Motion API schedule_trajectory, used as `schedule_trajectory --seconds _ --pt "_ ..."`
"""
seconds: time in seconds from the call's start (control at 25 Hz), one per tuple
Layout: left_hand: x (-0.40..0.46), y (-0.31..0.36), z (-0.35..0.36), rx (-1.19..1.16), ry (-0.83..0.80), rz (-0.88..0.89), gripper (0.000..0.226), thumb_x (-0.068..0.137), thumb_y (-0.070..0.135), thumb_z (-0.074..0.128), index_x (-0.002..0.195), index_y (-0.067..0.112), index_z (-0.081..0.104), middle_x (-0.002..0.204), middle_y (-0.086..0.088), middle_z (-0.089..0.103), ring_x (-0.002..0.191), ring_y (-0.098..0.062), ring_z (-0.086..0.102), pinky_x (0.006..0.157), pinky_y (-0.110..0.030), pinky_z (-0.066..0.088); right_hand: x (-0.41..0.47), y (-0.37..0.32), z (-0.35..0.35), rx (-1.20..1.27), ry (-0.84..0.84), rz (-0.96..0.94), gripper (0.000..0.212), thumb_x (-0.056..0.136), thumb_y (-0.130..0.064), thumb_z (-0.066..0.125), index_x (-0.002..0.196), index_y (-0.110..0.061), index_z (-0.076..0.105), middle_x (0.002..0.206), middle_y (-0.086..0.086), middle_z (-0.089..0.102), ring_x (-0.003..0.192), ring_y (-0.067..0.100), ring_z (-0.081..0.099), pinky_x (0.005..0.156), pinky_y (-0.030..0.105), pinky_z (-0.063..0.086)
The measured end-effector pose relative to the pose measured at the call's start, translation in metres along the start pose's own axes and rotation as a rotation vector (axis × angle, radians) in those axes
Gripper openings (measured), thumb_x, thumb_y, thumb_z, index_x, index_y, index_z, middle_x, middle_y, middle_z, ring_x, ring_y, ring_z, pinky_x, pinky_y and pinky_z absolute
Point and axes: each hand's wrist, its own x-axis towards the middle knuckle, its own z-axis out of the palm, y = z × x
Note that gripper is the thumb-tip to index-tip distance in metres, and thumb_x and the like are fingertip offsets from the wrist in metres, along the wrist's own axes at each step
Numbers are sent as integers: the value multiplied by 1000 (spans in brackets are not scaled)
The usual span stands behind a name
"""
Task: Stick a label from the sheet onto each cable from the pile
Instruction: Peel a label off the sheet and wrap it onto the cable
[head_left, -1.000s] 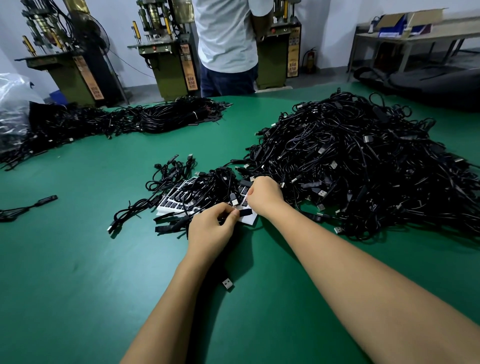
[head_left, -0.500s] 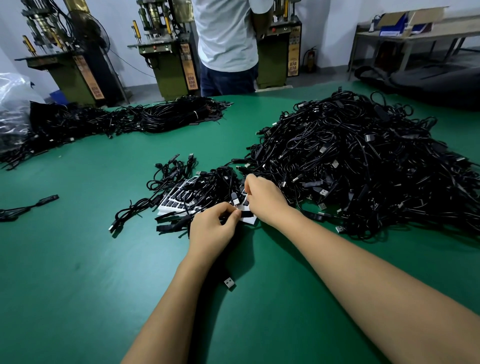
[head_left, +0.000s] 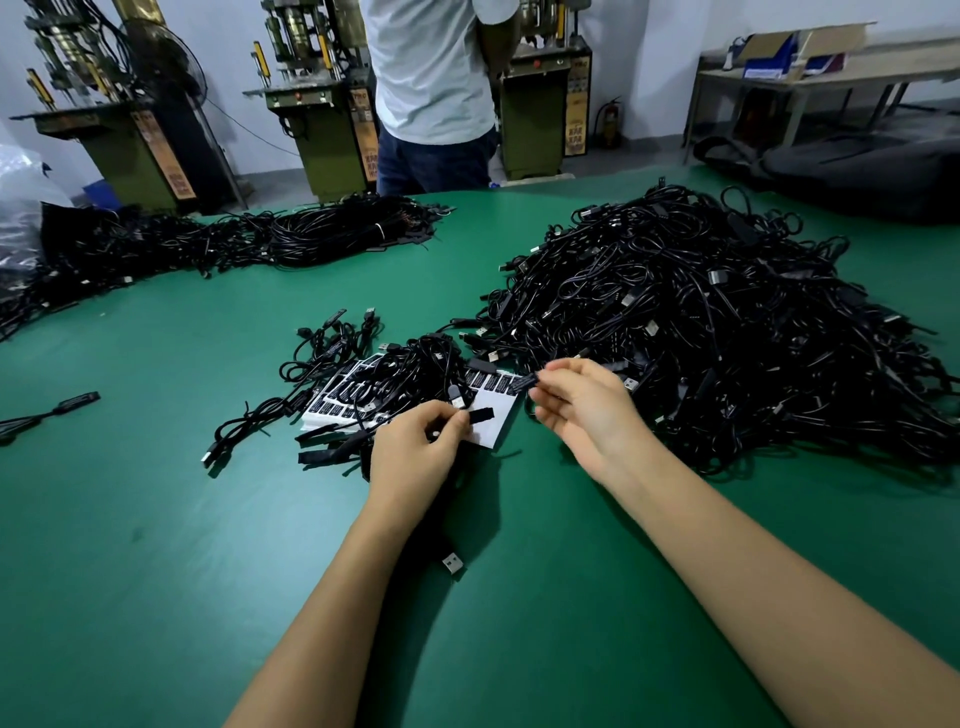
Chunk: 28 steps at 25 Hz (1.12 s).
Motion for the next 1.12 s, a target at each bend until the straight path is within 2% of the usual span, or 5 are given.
schedule_trajectory --seconds 0.08,0.2,0.44,0.72,1.12 --pt "-1 11 8 -202 -4 -77 17 94 23 59 80 18 68 66 10 67 59 -4 61 56 -16 44 -9 -2 -16 156 17 51 15 89 1 59 84 -12 58 71 2 63 66 13 63 56 23 50" --pt "-7 28 25 -496 -138 -293 24 96 12 52 77 16 66 64 8 62 51 -6 45 47 -14 35 -20 5 -31 157 70 -33 18 86 3 63 84 -14 57 65 -3 64 63 9 62 56 19 49" --pt "-13 31 38 -486 -318 -258 16 96 5 52 99 9 68 74 6 69 53 0 50 50 -13 40 -22 16 -32 29 109 -200 19 84 6 65 86 -11 56 65 -3 64 66 12 60 60 20 47" --pt "-13 31 38 -596 -314 -306 15 94 5 56 93 10 70 75 2 73 49 -2 50 43 -13 38 -23 23 -29 -76 125 -287 20 83 4 66 87 -11 54 79 7 65 67 8 66 60 19 50" --pt "-12 33 36 -746 -336 -384 14 92 1 55 89 7 68 77 -5 74 48 -4 51 39 -14 35 -22 29 -30 -207 103 -359 25 79 -3 74 84 -19 56 76 -4 66 70 2 63 64 21 50"
